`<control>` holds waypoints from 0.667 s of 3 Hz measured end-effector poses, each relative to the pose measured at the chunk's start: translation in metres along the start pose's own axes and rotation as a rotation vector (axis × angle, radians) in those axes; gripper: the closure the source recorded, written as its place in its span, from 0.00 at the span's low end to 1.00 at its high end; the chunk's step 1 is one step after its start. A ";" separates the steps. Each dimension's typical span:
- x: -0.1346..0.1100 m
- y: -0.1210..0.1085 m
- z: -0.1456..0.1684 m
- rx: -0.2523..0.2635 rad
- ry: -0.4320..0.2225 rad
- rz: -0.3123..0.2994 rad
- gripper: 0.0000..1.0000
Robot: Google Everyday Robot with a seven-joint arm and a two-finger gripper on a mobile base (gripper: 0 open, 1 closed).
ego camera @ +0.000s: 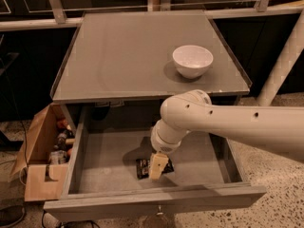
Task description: Pick rxbar chocolate from top drawer and place on counter
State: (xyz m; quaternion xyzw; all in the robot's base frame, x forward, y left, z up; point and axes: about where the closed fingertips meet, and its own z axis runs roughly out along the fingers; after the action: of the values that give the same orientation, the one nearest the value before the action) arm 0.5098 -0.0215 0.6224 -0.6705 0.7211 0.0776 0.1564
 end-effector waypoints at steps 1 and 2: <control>0.000 0.000 0.000 0.000 0.000 0.001 0.00; 0.002 0.006 0.011 -0.025 -0.013 0.017 0.00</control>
Offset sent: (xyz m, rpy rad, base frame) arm -0.0086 0.0028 -0.0237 0.0370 0.0594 -0.0187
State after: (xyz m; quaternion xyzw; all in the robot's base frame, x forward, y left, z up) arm 0.5053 -0.0199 0.6111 -0.6655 0.7249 0.0921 0.1520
